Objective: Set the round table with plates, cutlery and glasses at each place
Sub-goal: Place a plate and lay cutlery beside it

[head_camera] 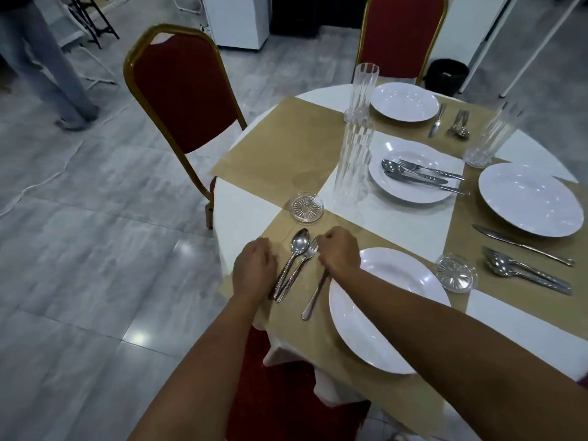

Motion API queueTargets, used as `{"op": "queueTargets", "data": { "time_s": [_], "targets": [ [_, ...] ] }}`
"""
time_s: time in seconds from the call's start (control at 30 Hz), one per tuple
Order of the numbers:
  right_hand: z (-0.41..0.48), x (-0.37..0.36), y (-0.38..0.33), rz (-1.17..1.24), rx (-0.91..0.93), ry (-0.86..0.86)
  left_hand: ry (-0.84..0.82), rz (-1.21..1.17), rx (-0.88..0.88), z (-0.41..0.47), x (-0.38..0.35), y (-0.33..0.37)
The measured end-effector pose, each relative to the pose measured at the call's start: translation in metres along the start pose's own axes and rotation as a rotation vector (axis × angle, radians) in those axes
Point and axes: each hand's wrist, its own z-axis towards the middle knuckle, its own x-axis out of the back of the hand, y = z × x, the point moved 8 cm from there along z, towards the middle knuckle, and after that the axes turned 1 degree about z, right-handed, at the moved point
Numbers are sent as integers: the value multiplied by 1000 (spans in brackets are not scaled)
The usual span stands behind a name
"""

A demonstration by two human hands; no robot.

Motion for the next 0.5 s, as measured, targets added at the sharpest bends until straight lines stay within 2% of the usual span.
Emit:
{"op": "queueTargets", "data": {
  "time_s": [0.17,0.5],
  "targets": [
    [38,51,-30,69,49,156,-115,197,-34,8,-25,-9],
    [88,59,-48,185,5,127,-70,250,-56,3,-34,-18]
  ]
}}
